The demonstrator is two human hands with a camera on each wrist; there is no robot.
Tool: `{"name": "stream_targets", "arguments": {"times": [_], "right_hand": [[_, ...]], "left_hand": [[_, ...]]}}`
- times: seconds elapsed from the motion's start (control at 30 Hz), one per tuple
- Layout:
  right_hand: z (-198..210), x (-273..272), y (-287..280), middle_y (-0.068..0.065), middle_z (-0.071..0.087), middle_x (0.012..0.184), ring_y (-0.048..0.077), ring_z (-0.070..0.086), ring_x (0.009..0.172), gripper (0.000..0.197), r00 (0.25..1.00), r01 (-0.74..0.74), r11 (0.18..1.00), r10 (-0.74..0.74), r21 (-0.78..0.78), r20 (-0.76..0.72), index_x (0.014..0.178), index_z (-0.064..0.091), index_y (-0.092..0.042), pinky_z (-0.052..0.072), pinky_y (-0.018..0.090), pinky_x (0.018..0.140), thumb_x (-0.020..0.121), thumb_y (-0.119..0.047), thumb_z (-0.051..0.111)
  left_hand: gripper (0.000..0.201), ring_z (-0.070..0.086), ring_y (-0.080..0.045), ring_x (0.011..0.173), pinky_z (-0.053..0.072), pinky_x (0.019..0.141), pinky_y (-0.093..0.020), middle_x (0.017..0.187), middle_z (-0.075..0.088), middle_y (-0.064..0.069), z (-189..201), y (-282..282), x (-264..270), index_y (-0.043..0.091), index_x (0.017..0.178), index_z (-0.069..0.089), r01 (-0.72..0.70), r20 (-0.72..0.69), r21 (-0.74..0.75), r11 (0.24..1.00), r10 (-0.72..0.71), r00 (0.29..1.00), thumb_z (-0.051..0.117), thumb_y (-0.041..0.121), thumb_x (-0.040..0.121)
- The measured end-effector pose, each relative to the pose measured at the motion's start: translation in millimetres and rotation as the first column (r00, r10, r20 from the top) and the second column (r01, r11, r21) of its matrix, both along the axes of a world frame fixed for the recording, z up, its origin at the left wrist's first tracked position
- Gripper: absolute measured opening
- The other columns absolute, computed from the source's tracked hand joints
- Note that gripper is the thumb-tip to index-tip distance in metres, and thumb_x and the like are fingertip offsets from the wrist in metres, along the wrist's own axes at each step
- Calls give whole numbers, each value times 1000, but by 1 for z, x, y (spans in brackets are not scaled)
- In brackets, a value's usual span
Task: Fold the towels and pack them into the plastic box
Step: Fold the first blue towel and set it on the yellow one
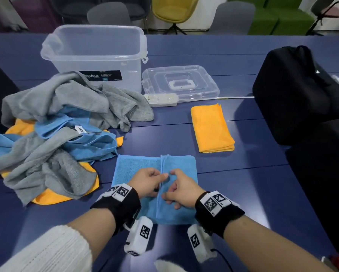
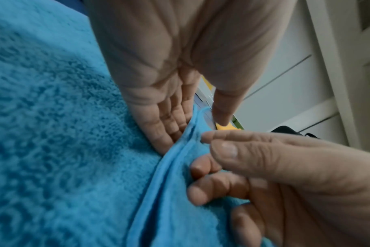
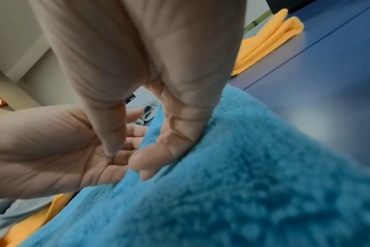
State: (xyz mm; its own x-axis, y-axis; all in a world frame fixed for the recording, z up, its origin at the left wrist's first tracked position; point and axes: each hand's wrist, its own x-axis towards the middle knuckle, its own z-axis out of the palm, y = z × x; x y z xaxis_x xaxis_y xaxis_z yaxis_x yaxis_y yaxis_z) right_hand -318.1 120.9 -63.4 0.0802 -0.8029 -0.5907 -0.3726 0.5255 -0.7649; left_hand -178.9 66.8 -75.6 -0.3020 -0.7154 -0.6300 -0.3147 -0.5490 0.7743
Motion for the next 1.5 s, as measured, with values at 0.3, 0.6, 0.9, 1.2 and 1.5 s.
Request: {"name": "stream_targets", "arguments": {"times": [0.3, 0.6, 0.9, 1.2, 1.5], "right_hand": [[11, -39, 3, -7, 55, 103, 12, 53, 99, 47, 862, -299, 897, 106, -326, -496, 127, 53, -17, 45, 33, 94, 83, -26, 67], [-3, -46, 8, -3, 2, 160, 14, 0, 147, 123, 523, -636, 770, 380, -52, -763, 153, 4, -18, 6, 36, 117, 62, -69, 70], [-16, -51, 11, -6, -8, 161, 10, -8, 147, 127, 525, -632, 773, 365, -64, -769, 153, -4, -21, 0, 39, 118, 61, -76, 65], [-14, -53, 9, -3, -12, 160, 12, -8, 147, 136, 515, -593, 805, 360, -19, -778, 152, -8, -17, 2, 47, 118, 55, -81, 63], [-10, -50, 10, -3, -4, 161, 13, 0, 148, 140, 551, -571, 819, 331, -56, -766, 152, -11, -17, 7, 49, 116, 53, -77, 68]], "left_hand": [[21, 51, -19, 58, 57, 71, -49, 61, 51, 3, -11, 0, 7, 21, 75, 54, 171, 252, -278, 945, -100, 962, 69, 7, 72], [23, 59, -19, 59, 57, 72, -46, 66, 62, -1, -18, 1, 9, 20, 77, 53, 185, 330, -326, 927, -72, 941, 72, 7, 73], [73, 43, -37, 122, 39, 102, -42, 128, 42, -15, 5, -25, 66, 11, 126, 40, 149, 771, -247, 958, 101, 629, 77, 36, 70], [22, 68, -23, 79, 57, 77, -38, 89, 72, -8, 8, -18, 83, 8, 90, 68, 73, 517, -139, 988, 9, 856, 74, 18, 71], [55, 69, -20, 86, 57, 76, -42, 101, 67, -5, 50, 1, 23, 27, 100, 42, 163, 157, -365, 916, -112, 981, 76, 35, 57]]}}
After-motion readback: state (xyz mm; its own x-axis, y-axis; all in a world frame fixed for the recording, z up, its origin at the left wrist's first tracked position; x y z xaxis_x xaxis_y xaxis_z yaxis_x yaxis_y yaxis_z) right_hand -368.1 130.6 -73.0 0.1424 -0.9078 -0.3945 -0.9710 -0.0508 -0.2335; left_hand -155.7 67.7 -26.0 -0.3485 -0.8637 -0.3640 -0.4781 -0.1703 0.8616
